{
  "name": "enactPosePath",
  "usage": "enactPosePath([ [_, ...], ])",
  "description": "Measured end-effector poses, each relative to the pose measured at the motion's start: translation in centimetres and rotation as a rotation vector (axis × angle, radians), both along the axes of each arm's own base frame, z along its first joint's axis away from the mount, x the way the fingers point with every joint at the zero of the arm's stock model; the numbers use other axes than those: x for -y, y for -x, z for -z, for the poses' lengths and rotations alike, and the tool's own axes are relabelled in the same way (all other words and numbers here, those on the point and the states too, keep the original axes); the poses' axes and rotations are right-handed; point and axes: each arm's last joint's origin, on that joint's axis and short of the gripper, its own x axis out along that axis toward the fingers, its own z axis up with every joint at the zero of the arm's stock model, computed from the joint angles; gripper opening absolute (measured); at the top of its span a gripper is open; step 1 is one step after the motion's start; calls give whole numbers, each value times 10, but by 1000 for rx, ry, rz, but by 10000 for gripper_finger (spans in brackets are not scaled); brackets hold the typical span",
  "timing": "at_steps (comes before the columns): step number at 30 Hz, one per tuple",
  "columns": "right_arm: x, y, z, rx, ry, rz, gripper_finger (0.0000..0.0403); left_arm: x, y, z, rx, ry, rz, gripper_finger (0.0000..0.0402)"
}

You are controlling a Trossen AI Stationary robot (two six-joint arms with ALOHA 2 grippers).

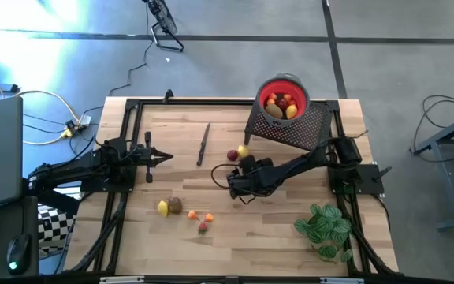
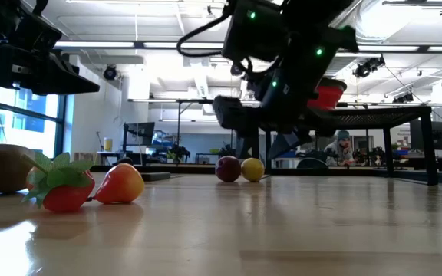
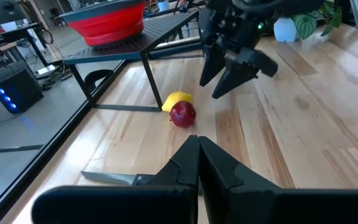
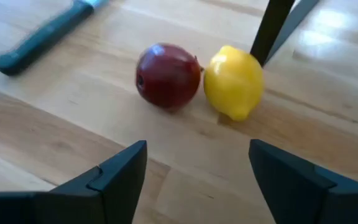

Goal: Pick & Place Fruit
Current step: Put the yellow lemon into the red strainer bowl on the shelf

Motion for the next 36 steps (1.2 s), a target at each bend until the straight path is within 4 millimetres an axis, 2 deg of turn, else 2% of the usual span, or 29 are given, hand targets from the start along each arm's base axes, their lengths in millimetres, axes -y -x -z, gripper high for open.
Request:
enactPosePath([
  [6,7,-3,21,-76,27,-19,318,0,0,0,-1,0,0,0],
  [11,12,-4,29,-94,30,-8,319,0,0,0,0,1,1,0],
  [31,42,-17,33,-102,40,-60,316,0,0,0,-1,1,1,0],
  [36,43,-18,33,-120,58,-81,316,0,0,0,-5,2,1,0],
])
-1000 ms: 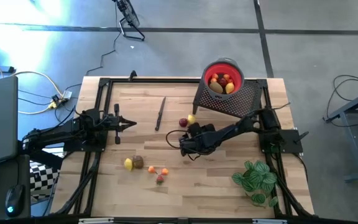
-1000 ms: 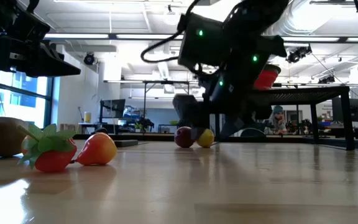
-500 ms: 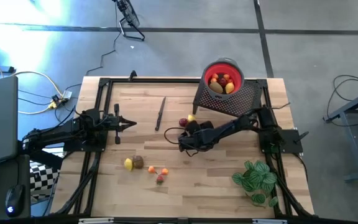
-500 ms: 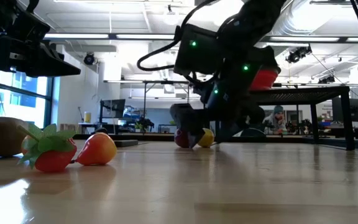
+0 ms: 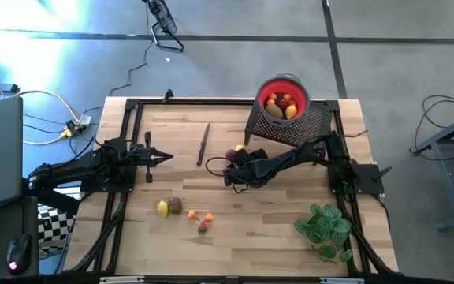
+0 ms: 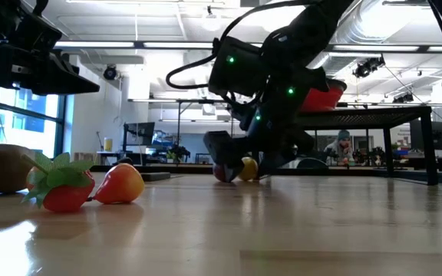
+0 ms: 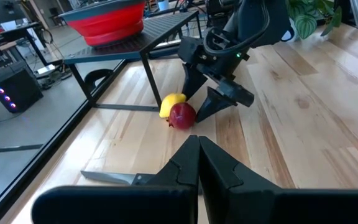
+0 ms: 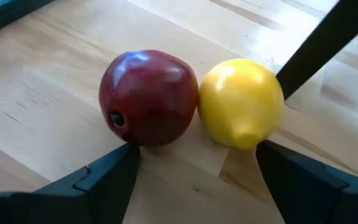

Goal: Pick & Place Fruit
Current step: Put the yellow lemon into the red strainer bowl on the shelf

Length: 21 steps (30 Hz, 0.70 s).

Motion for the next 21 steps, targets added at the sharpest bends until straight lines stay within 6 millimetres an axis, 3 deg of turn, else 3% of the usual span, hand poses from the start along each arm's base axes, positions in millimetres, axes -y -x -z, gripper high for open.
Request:
enactPosePath([
  [6,0,-3,-1,-3,13,-36,308,0,0,0,-1,0,0,0],
  [13,0,-4,-1,2,16,-45,273,0,0,0,-3,1,0,0],
  [21,0,-5,-1,89,-28,33,265,0,0,0,-4,1,0,0],
])
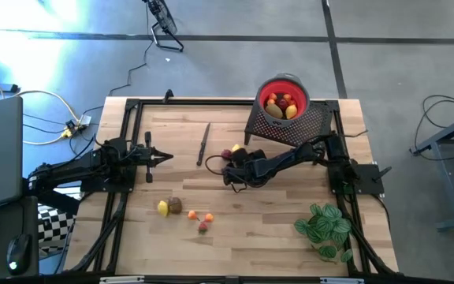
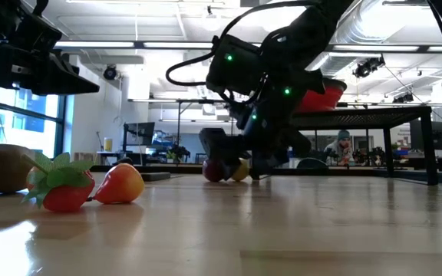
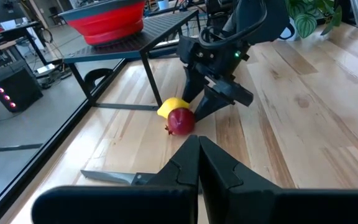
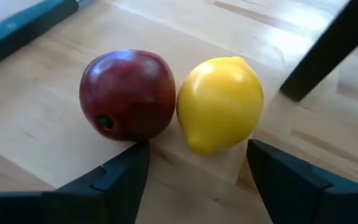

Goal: Pick & Place Fruit
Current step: Put the yellow lemon into the red strainer bowl on the shelf

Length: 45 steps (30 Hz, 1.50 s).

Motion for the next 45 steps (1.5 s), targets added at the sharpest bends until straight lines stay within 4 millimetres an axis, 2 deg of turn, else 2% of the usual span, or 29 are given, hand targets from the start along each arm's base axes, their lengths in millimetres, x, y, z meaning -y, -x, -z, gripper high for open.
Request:
enactPosePath([
  [10,1,-1,-1,88,-19,77,329,0,0,0,0,0,0,0],
  [16,9,-2,-2,113,-15,116,347,0,0,0,0,0,0,0],
  [25,21,-4,-3,136,-15,140,349,0,0,0,0,0,0,0],
  [41,22,-4,-3,138,-13,144,347,0,0,0,0,1,0,0],
  [45,22,-4,-3,138,-13,145,331,0,0,0,0,1,0,0],
])
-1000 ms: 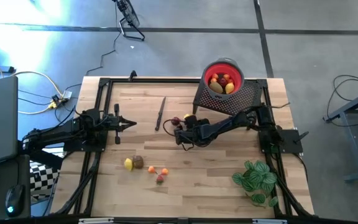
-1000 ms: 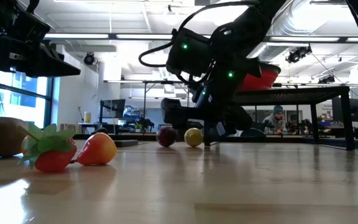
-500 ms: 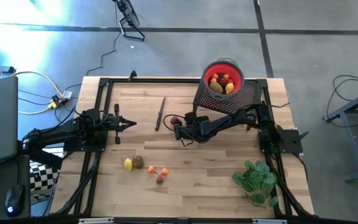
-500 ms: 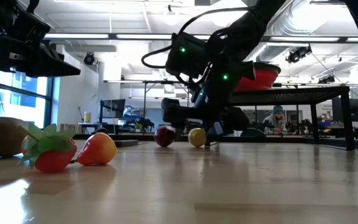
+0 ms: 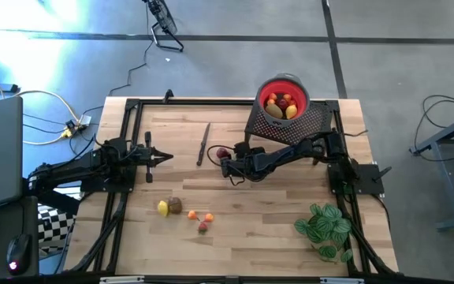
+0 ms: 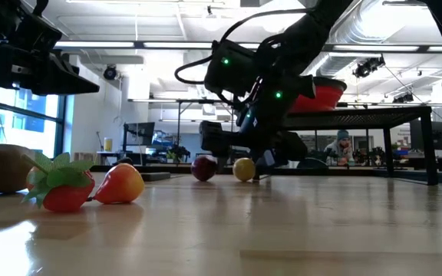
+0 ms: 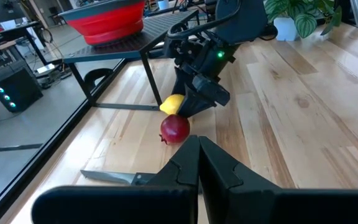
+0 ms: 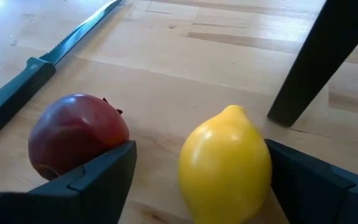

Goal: Pick & Place Fruit
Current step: Put the yellow lemon into the red strainer bowl on the shelf

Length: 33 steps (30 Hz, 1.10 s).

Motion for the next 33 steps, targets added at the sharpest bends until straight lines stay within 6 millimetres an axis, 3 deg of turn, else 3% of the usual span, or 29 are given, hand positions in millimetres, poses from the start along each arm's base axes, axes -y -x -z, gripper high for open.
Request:
enactPosePath([
  [16,0,0,0,2,-1,0,217,0,0,0,0,0,0,0],
  [33,0,0,0,2,-1,0,211,0,0,0,0,0,0,0],
])
